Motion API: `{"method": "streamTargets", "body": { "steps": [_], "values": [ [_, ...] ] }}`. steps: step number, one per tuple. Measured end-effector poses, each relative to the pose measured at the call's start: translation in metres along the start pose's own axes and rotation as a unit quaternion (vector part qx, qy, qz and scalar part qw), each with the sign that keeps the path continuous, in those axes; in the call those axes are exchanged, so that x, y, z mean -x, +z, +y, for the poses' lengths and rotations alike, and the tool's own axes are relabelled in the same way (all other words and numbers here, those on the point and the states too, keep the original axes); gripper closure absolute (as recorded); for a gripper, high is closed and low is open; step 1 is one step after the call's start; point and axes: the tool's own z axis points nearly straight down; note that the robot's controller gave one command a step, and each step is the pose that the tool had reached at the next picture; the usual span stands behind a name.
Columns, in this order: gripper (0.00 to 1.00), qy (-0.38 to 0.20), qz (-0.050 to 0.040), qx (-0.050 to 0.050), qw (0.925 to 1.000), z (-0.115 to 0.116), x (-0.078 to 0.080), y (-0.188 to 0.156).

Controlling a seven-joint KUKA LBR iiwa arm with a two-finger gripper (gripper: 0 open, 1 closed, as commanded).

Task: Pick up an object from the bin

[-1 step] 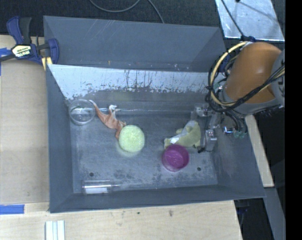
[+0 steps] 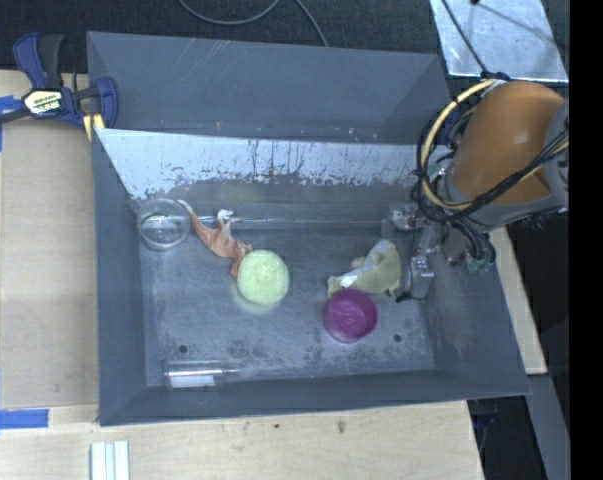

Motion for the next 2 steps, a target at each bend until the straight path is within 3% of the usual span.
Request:
{"method": "streamTargets", "body": {
  "steps": [1, 2],
  "values": [
    [0.00, -0.082, -0.0034, -0.001, 0.9967, 0.002, 0.033, 0.054],
    [0.00, -0.092, 0.0004, 0.000, 0.9957, -0.003, 0.044, 0.029]
  ]
}}
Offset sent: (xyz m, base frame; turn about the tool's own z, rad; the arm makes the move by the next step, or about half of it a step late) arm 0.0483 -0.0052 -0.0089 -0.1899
